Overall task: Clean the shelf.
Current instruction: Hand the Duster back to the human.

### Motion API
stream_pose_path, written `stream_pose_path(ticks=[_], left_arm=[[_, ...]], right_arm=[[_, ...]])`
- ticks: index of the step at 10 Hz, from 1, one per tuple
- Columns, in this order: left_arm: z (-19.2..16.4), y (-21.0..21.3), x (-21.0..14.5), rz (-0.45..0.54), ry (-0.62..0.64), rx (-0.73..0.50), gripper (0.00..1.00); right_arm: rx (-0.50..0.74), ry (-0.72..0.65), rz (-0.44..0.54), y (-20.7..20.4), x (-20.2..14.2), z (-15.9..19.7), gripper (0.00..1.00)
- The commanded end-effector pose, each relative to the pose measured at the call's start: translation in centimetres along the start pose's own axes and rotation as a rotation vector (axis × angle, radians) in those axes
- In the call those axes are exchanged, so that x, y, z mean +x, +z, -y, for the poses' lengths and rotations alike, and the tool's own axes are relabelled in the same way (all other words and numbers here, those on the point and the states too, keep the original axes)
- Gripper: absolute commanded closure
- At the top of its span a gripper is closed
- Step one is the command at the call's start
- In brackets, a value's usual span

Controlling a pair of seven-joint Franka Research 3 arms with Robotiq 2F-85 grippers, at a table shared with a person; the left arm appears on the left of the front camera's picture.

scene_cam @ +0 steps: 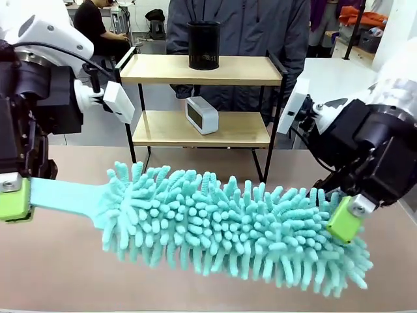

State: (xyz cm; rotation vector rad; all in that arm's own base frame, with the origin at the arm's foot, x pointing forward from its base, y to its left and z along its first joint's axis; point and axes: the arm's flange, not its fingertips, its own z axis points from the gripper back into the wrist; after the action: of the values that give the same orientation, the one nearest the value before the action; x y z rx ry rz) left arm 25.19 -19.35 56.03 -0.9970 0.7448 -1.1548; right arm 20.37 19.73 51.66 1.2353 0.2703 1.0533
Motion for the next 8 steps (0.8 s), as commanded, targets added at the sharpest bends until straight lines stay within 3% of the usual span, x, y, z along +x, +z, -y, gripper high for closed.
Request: stream_pose_path(ticks=[1, 7, 8], left_arm=[[0.3, 0.3, 0.5, 0.011, -0.038, -0.029, 0.89], [0.4, -0.4, 0.6, -0.006, -0.029, -0.016, 0.89], [0.4, -0.3, 0.6, -0.01, -0.025, -0.016, 0.89]], right_arm=[[-0.029, 0.014, 0.067, -1.1, 0.7, 0.5, 0.0], [-0.02, 0.002, 0.057, -2.4, 0.9, 1.0, 0.0], [-0.018, 0.015, 0.049, -2.4, 1.0, 1.0, 0.12]])
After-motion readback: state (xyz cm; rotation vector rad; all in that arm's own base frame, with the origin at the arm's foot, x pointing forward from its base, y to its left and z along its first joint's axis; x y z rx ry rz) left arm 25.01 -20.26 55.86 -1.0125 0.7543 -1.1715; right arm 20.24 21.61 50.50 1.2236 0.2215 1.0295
